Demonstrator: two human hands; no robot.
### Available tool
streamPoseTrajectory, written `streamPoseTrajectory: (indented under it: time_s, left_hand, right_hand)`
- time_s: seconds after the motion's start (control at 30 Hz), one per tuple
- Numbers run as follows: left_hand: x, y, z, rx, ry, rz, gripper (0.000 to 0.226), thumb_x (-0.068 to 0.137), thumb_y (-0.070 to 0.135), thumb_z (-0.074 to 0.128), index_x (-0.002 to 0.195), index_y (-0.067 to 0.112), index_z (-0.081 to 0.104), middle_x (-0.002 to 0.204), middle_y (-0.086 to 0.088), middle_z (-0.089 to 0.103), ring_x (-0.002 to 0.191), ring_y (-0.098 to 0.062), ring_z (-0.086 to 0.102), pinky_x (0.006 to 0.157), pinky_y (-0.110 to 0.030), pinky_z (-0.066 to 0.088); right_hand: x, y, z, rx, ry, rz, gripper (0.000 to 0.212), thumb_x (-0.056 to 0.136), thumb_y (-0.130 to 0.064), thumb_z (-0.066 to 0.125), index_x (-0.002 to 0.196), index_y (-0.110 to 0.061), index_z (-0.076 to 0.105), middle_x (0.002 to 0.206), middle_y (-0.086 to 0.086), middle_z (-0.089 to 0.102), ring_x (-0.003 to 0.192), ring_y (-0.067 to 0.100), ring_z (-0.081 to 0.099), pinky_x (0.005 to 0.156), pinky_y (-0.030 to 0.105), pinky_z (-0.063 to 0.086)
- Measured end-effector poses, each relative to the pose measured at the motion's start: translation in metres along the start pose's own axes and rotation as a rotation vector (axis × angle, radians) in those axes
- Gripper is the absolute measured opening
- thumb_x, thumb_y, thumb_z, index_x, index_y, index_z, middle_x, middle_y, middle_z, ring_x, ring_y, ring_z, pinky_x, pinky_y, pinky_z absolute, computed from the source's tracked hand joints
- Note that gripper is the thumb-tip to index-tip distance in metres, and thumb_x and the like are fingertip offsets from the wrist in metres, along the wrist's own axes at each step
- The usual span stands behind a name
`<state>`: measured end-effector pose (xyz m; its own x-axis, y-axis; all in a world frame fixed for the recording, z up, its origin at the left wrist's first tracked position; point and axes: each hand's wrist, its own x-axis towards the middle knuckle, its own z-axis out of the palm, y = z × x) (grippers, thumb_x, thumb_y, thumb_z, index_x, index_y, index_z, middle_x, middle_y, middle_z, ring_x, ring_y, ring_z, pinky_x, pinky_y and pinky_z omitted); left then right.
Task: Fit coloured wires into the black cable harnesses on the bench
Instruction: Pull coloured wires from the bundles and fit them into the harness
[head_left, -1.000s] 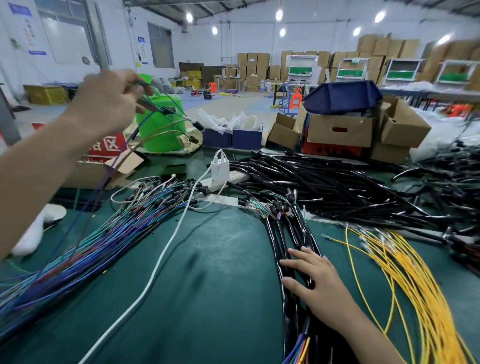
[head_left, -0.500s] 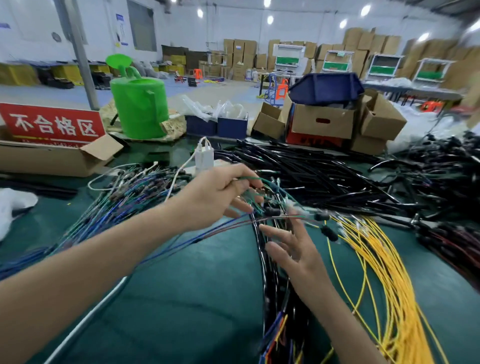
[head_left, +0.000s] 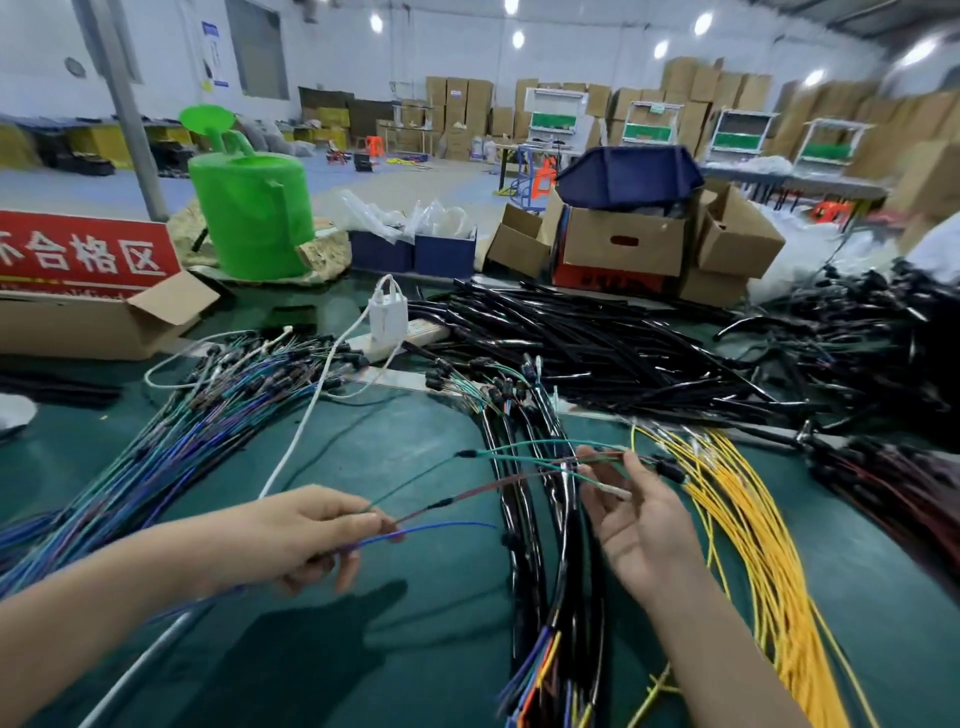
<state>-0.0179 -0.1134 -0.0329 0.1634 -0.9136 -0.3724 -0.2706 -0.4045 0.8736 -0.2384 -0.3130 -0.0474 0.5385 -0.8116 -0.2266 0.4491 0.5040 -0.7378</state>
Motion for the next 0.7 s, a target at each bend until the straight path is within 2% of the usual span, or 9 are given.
streamPoseTrajectory:
  time_s: [0.07, 0.13, 0.27, 0.37, 0.5, 0.6, 0.7]
  left_hand:
    - [-0.017, -0.014, -0.019, 0.066, 0.031, -0.026, 0.046, 0.079, 0.063, 0.054, 0.099, 0.025, 0.072, 0.058, 0.001, 0.056, 0.04, -0.007, 0.031, 0.04, -0.019, 0.026]
    - [-0.034, -0.027, -0.037, 0.147, 0.055, -0.011, 0.058, 0.068, 0.075, 0.058, 0.097, 0.027, 0.073, 0.057, 0.0, 0.055, 0.041, -0.007, 0.033, 0.04, -0.018, 0.03]
    - [-0.058, -0.041, -0.062, 0.253, 0.129, 0.003, 0.06, 0.072, 0.074, 0.054, 0.096, 0.023, 0.073, 0.056, -0.001, 0.052, 0.045, -0.01, 0.039, 0.044, -0.019, 0.035]
    - [-0.063, -0.045, -0.066, 0.223, 0.086, 0.0, 0.067, 0.067, 0.078, 0.058, 0.092, 0.017, 0.069, 0.054, 0.0, 0.048, 0.043, -0.012, 0.037, 0.042, -0.022, 0.035]
    - [-0.064, -0.042, -0.072, 0.089, 0.079, 0.071, 0.062, 0.067, 0.074, 0.063, 0.09, 0.016, 0.066, 0.047, 0.0, 0.034, 0.039, -0.013, 0.029, 0.04, -0.018, 0.029]
    - [-0.058, -0.03, -0.072, -0.068, 0.088, 0.181, 0.059, 0.067, 0.066, 0.071, 0.088, 0.011, 0.064, 0.045, 0.002, 0.03, 0.036, -0.011, 0.026, 0.039, -0.014, 0.025]
    - [-0.048, -0.002, -0.063, -0.203, 0.15, 0.288, 0.06, 0.06, 0.061, 0.08, 0.086, 0.008, 0.066, 0.045, 0.003, 0.03, 0.035, -0.01, 0.023, 0.04, -0.011, 0.021]
  right_hand:
    - [0.005, -0.003, -0.009, 0.008, 0.103, -0.03, 0.028, 0.101, -0.023, 0.04, 0.108, -0.001, 0.056, 0.08, 0.012, 0.07, 0.053, 0.013, 0.064, 0.045, 0.021, 0.053]
    - [0.008, -0.005, -0.013, 0.028, 0.164, -0.054, 0.021, 0.102, -0.024, 0.04, 0.101, -0.008, 0.054, 0.076, 0.009, 0.072, 0.05, 0.013, 0.063, 0.044, 0.023, 0.053]
    - [0.012, -0.008, -0.013, 0.069, 0.2, -0.069, 0.017, 0.101, -0.026, 0.041, 0.096, -0.015, 0.053, 0.074, 0.007, 0.073, 0.047, 0.013, 0.061, 0.044, 0.022, 0.052]
    - [0.015, -0.018, -0.01, 0.101, 0.193, -0.064, 0.02, 0.101, -0.027, 0.041, 0.096, -0.012, 0.053, 0.066, 0.003, 0.069, 0.043, 0.011, 0.055, 0.041, 0.017, 0.047]
    - [0.019, -0.049, 0.002, 0.062, 0.162, -0.077, 0.028, 0.102, -0.025, 0.035, 0.081, -0.016, 0.049, 0.058, 0.0, 0.065, 0.037, 0.008, 0.047, 0.036, 0.01, 0.033]
    - [0.021, -0.077, 0.017, 0.039, 0.119, -0.113, 0.029, 0.102, -0.023, 0.035, 0.079, -0.013, 0.049, 0.062, 0.004, 0.063, 0.037, 0.009, 0.049, 0.037, 0.011, 0.036]
    - [0.02, -0.106, 0.036, 0.133, 0.113, -0.12, 0.028, 0.102, -0.021, 0.037, 0.08, -0.006, 0.047, 0.06, 0.007, 0.055, 0.038, 0.011, 0.05, 0.036, 0.016, 0.04]
